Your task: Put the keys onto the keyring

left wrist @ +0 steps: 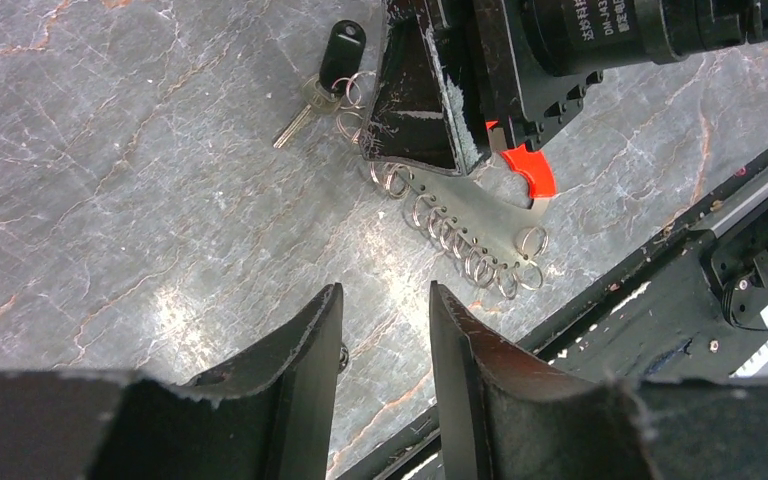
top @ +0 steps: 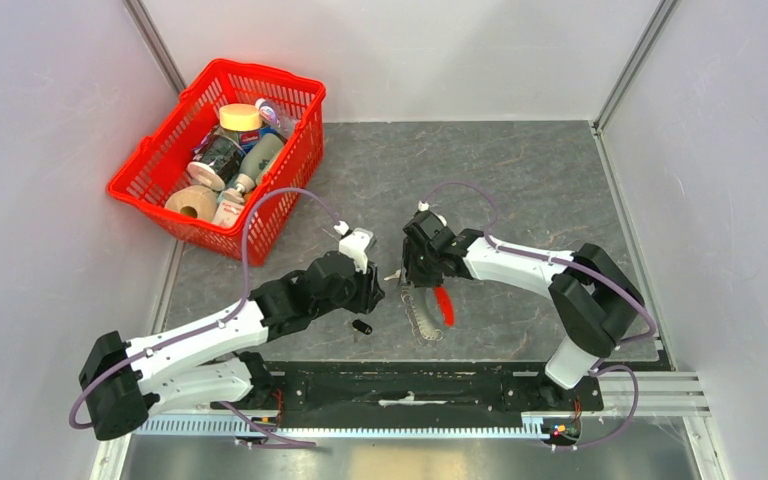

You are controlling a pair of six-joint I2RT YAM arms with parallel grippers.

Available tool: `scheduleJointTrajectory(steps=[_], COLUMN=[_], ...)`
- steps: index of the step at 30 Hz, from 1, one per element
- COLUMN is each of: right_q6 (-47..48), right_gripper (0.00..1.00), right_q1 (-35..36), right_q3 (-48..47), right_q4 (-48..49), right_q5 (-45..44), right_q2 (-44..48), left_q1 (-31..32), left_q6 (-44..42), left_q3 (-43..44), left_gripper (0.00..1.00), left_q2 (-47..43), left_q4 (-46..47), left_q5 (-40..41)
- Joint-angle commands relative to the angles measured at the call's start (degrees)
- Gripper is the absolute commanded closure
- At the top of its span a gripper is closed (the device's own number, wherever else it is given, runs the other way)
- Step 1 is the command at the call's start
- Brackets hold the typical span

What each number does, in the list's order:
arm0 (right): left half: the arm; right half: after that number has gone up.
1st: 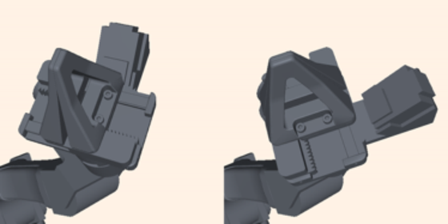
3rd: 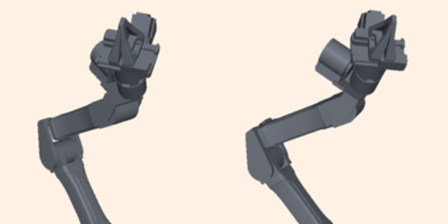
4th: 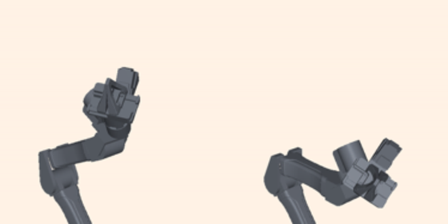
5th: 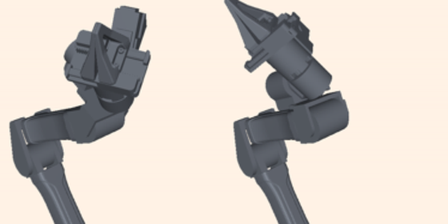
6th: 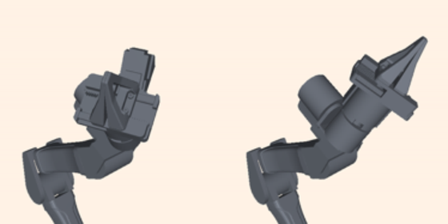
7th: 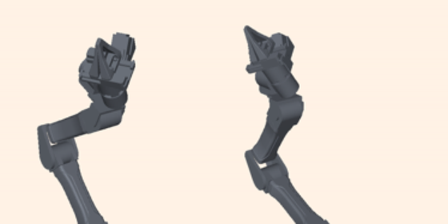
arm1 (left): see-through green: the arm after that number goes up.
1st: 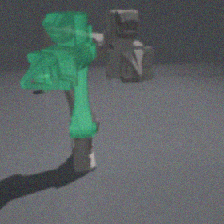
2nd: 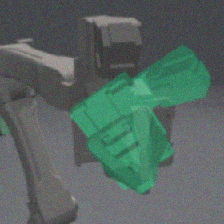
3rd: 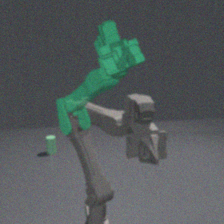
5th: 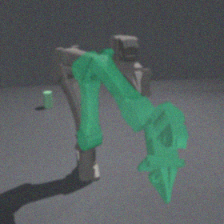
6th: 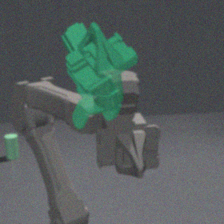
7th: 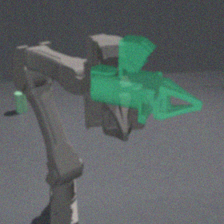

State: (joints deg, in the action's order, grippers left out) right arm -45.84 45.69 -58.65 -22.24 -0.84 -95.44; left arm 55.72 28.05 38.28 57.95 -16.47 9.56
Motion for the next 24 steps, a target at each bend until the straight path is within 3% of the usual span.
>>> scheduleJointTrajectory(steps=[1, 24], right_q6=[-2.32, 0.9], right_gripper=[0.48, 0.51], right_q1=[0.01, -0.08], right_q3=[-2.74, -9.89], right_q4=[2.1, -0.05], right_q5=[0.64, -2.32], right_q2=[-0.44, -8.34], left_q1=[-0.18, -0.4], left_q6=[1.33, 0.45], left_q3=[-0.77, -2.1], left_gripper=[0.55, 0.5], left_q2=[-1.82, -3.02], left_q4=[1.0, 1.69], left_q5=[1.42, 1.03])
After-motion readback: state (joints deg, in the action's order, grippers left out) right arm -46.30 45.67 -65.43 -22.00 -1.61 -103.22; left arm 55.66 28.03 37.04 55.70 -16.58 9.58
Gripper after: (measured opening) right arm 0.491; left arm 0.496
